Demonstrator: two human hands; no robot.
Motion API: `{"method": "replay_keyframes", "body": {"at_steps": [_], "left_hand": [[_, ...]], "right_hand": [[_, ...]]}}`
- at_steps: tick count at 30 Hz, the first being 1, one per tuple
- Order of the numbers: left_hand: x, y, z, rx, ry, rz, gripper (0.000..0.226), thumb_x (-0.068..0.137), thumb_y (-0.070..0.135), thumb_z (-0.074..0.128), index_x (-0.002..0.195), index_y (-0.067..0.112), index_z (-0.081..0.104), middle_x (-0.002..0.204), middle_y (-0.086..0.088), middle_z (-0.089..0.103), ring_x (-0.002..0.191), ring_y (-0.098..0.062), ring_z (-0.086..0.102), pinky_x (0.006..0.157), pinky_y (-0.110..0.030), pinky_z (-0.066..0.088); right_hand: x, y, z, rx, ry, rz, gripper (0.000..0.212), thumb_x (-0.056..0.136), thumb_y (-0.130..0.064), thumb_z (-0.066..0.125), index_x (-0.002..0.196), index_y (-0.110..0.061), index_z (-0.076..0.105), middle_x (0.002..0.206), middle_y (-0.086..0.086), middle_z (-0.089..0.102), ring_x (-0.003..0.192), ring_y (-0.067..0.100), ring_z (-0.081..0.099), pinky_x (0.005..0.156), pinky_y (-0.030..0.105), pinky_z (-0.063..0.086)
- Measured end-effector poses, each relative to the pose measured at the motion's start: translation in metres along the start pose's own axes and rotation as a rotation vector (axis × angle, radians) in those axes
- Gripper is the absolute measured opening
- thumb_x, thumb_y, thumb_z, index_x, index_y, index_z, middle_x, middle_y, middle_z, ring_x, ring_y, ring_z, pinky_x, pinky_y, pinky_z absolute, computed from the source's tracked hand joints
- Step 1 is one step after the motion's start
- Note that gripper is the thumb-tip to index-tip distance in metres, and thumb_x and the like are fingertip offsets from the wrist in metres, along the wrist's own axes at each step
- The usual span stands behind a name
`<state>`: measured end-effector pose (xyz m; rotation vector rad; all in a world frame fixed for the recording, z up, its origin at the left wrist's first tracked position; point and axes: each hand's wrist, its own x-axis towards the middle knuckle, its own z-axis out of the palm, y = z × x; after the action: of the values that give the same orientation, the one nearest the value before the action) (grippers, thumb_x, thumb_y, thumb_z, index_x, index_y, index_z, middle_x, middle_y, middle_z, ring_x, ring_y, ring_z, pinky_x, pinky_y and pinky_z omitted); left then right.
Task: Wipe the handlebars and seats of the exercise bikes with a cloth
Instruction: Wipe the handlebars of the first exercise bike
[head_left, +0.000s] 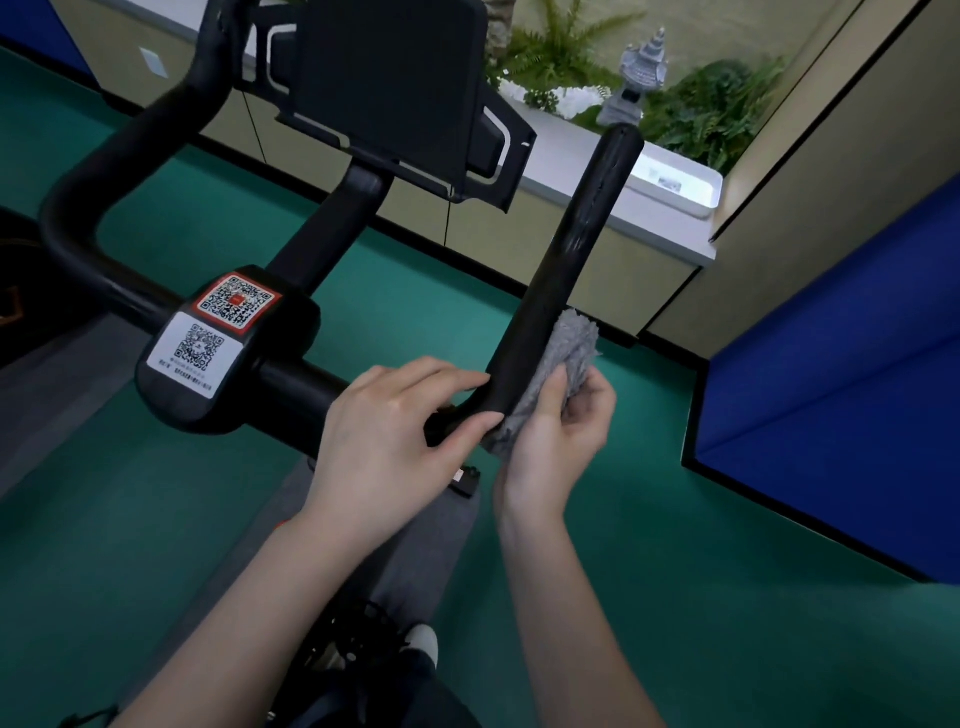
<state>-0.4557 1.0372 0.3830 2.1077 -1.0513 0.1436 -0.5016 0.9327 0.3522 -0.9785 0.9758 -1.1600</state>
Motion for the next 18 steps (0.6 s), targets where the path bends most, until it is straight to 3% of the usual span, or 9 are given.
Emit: {"method": "replay_keyframes", "body": {"at_steps": [5,13,16,18], "left_hand": [[-0.001,0.0,0.001,-0.005,0.017,0.0,0.025,0.083,0.047,0.064,0.099,0.03,0.071,0.09,0.017,0.065,0.073,-0.008,0.062,0.072,-0.025,0.043],[0.0,-0.002,0.001,0.004,0.021,0.016,0.024,0.083,0.044,0.065,0.101,0.029,0.071,0.09,0.016,0.066,0.071,-0.011,0.062,0.071,-0.031,0.046],[0.0,-0.003,0.002,0.003,0.013,0.019,0.025,0.084,0.046,0.062,0.103,0.03,0.07,0.092,0.015,0.066,0.071,-0.012,0.062,0.07,-0.032,0.047],[0.0,-0.004,0.002,-0.002,0.01,0.022,0.026,0.084,0.045,0.062,0.103,0.03,0.069,0.092,0.015,0.066,0.072,-0.013,0.063,0.07,-0.032,0.048]], "right_hand": [[-0.019,0.002,-0.011,0.104,-0.053,0.252,0.015,0.096,-0.003,0.05,0.094,-0.017,0.055,0.099,0.01,0.065,0.095,0.026,0.06,0.097,0.049,0.045],[-0.013,-0.005,-0.001,0.269,-0.141,0.527,0.012,0.095,0.0,0.049,0.092,-0.011,0.054,0.093,0.017,0.061,0.076,0.023,0.06,0.071,0.034,0.05],[-0.025,-0.002,-0.01,0.283,-0.229,0.584,0.015,0.096,0.001,0.045,0.106,-0.003,0.053,0.091,0.018,0.063,0.072,0.022,0.062,0.065,0.031,0.053],[-0.027,-0.004,-0.011,0.295,-0.258,0.617,0.022,0.095,0.003,0.043,0.114,-0.003,0.052,0.078,0.013,0.067,0.062,0.018,0.065,0.057,0.025,0.055]]}}
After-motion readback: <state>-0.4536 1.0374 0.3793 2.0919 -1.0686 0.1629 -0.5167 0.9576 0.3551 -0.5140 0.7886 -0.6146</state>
